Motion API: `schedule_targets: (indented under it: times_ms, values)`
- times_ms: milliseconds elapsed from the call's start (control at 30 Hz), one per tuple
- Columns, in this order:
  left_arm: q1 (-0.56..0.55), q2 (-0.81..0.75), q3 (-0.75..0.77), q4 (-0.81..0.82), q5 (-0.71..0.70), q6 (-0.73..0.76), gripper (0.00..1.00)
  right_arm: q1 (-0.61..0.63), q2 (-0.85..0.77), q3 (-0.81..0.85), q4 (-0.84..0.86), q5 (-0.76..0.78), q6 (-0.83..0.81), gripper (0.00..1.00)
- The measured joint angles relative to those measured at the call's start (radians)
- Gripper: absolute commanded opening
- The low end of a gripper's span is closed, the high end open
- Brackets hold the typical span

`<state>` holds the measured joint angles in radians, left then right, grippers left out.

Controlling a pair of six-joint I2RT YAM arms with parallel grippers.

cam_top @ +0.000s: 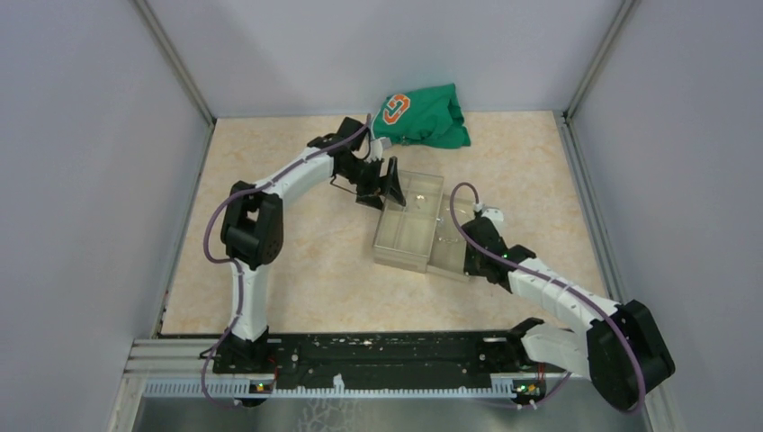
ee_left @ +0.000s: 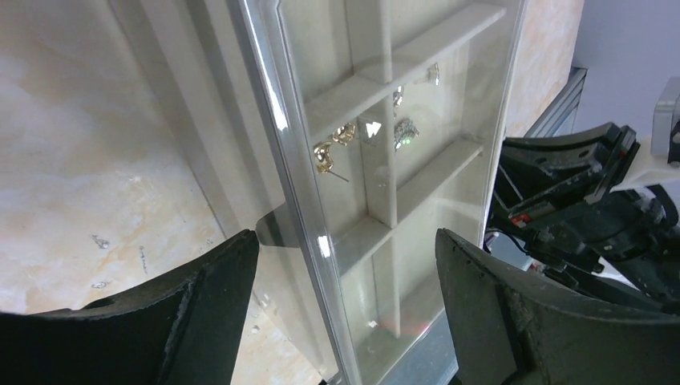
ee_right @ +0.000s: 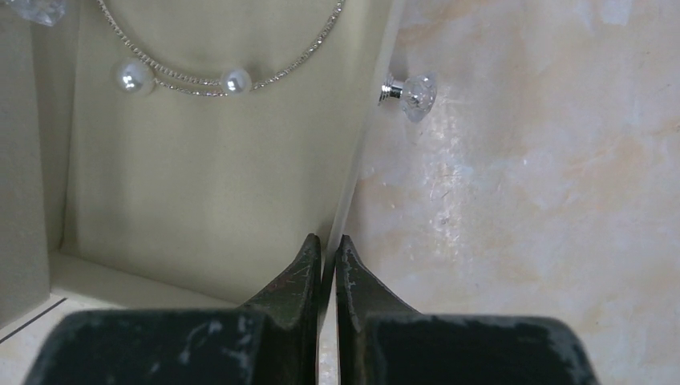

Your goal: Organize the mixed jewelry

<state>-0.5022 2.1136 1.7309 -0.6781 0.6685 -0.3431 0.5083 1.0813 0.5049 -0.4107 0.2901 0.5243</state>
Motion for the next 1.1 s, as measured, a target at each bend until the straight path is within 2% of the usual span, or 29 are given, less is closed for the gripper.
schedule_targets:
  times_ms: [233,700,1100]
  values:
    - [0.009,0.034,0.067,-0.017,-0.009,0.008,0.86,0.115,-0.002,0.001,-0.026,0.046,0.087,0.00]
    - [0.020,0.045,0.091,-0.016,0.003,0.019,0.86,0.138,-0.064,-0.001,-0.095,0.044,0.157,0.00]
    - [0.034,0.014,-0.044,0.076,0.017,-0.026,0.86,0.195,0.032,-0.001,-0.008,0.026,0.201,0.00]
